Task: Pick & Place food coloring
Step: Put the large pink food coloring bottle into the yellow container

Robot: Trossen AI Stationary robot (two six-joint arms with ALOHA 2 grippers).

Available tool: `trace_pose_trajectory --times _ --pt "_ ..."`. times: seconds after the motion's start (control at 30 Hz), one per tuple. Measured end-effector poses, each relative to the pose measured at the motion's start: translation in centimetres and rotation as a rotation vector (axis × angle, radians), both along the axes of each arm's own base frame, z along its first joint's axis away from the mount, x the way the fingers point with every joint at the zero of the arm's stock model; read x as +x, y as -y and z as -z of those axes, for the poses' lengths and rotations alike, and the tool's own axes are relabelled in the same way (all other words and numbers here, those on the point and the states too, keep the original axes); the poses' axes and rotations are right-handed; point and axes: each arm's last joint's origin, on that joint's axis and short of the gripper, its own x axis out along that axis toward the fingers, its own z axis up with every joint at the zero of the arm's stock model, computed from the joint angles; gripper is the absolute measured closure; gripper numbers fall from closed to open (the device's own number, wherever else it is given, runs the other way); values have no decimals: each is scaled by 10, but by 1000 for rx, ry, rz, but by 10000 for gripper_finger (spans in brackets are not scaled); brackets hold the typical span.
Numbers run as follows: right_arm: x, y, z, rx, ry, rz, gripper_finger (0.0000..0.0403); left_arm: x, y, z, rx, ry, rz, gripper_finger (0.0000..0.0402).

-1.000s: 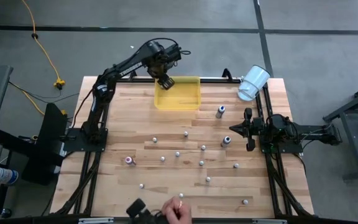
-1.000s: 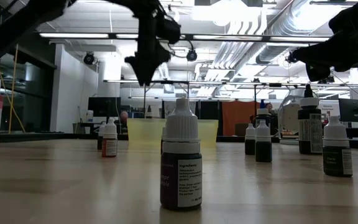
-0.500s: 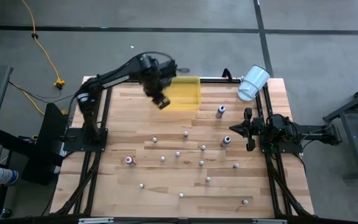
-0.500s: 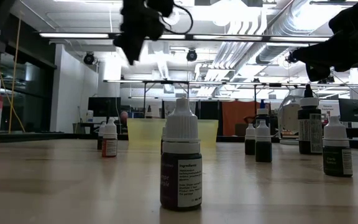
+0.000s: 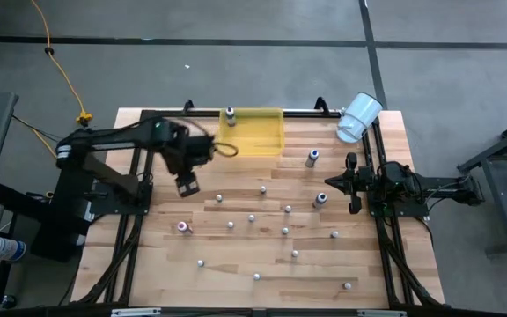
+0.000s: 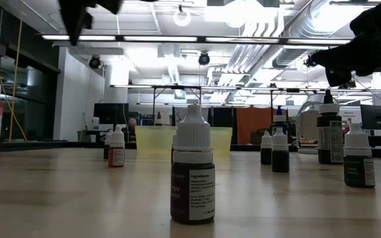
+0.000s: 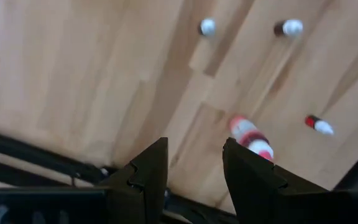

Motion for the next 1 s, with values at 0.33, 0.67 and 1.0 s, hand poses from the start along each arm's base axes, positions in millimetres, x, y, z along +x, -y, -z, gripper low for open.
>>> trace_pose_trajectory --times 0.33,0.67,1.0 --pt "0 0 0 0 0 0 402 -36 44 14 -42 -39 -209 257" --pt "0 0 0 0 -1 0 402 -43 76 37 -32 -61 -314 257" --pt "0 0 0 0 0 0 402 -21 106 55 -117 -32 -328 257"
